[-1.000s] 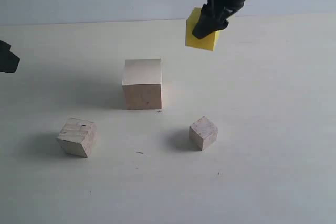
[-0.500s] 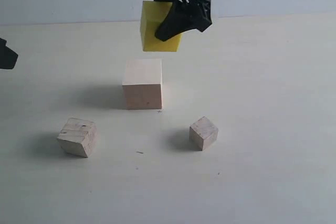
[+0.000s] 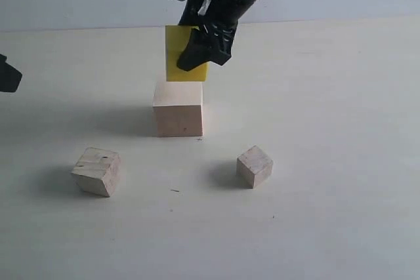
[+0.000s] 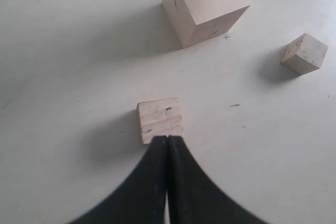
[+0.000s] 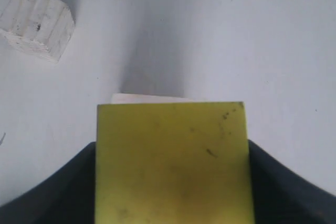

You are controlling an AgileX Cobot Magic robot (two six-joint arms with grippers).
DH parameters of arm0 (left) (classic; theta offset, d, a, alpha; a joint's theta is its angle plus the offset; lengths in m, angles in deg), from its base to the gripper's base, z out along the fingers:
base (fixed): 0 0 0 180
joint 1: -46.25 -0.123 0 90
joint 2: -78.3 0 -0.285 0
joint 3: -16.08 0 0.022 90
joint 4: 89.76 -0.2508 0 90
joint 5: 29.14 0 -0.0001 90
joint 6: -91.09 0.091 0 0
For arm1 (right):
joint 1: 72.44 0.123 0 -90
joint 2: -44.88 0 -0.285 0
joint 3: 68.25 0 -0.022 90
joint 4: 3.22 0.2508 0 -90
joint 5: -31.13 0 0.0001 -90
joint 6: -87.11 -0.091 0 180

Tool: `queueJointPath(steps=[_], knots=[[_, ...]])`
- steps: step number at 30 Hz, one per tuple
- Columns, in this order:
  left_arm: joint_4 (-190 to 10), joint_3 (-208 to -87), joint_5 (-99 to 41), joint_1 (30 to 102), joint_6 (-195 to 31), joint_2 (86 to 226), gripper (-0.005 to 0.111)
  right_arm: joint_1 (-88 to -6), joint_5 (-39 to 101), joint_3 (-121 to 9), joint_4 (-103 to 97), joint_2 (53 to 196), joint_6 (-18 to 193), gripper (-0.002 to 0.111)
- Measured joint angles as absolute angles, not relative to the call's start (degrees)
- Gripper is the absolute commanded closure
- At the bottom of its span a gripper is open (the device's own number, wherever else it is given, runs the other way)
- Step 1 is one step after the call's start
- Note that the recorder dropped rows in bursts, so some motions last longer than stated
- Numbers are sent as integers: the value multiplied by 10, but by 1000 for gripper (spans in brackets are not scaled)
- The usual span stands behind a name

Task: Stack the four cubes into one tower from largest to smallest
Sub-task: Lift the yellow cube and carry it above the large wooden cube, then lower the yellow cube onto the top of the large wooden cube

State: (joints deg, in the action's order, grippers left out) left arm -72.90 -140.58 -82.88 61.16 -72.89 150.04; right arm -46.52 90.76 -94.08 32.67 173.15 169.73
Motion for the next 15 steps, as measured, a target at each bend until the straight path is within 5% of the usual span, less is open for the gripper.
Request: queueJointPath(steps=[15], knots=[[-729,-1406,-829,612,-717,1500,107,-401,858,-941,216,1745,1576,108]])
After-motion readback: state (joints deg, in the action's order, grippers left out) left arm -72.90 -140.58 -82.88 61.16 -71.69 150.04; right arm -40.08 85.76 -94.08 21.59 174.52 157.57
